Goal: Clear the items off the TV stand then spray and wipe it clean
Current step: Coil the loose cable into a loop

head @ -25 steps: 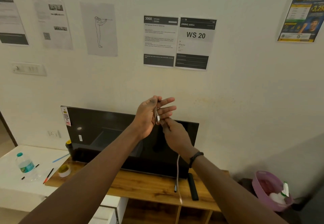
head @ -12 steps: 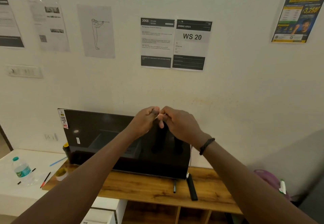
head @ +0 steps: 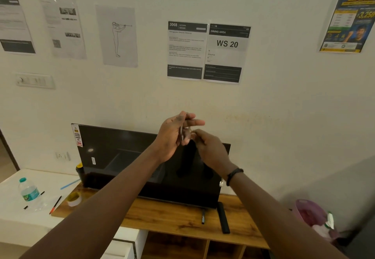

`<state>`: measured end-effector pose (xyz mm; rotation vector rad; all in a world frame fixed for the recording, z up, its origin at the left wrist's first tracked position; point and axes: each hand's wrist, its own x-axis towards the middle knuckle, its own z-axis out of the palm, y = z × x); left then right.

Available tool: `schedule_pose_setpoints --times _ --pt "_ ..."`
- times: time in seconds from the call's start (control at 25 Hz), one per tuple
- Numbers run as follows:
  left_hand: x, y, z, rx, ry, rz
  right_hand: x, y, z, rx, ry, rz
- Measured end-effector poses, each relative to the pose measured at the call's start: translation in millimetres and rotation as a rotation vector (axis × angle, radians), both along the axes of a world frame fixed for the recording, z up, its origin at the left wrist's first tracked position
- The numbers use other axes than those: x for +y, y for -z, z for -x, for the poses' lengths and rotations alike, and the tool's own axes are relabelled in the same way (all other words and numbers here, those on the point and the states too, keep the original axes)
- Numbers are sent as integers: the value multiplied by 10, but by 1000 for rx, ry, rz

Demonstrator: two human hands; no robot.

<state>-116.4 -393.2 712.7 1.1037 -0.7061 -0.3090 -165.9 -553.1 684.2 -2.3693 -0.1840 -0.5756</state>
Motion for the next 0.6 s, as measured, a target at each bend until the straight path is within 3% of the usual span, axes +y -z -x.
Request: schedule_pose_setpoints --times 0.12,0.36,0.48,0.6 --pt "-69 -39 -2 -36 -148 -27 158 150 26 62 -14 27" --pt "-49 27 -57 -335 -501 -416 278 60 197 88 -106 321" --pt "70 146 -73 -355 -426 -527 133 -192 266 -8 -107 412" --pt "109 264 -22 -340 -222 -541 -83 -436 249 -137 -23 398"
